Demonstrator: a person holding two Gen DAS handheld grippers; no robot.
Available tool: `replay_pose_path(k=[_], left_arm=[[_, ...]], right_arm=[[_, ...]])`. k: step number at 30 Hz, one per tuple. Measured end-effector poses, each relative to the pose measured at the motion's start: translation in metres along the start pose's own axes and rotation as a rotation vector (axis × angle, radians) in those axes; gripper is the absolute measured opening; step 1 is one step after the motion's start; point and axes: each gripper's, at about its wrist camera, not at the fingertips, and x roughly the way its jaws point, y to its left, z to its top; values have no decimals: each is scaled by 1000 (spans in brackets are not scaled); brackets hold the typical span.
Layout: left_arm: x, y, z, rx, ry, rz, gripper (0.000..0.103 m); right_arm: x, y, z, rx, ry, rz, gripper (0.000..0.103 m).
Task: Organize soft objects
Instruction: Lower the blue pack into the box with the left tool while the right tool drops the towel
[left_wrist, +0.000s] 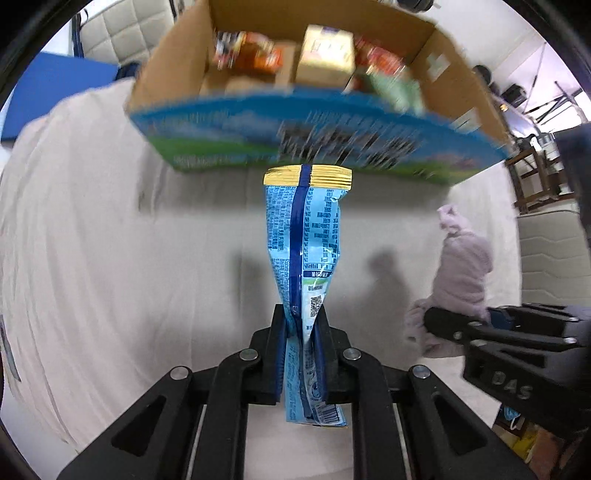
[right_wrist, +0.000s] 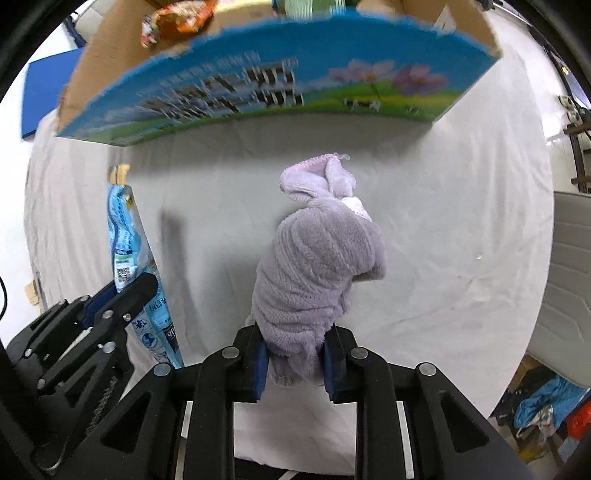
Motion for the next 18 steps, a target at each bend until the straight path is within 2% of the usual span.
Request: replay_pose_path(k=[2,4,9,15,18], left_arm=[[-19,-1,1,4,-27,-14,11],[-30,-6,16,19,-61,-24,11],[-92,-4,39,38,-151,-64,11],[-122,-5,87,42,-226,-88,11],[-120,0,119,36,-235,-87,11]], right_arm=[[-18,-2,-1,-3,-17,14,24],[-26,2,4,-6,-39,27,24],[-73,2,9,-20,-104,66,24],[-128,12,36,-36,-199,102,24],[-148,18,60,-46,-241,89,24]])
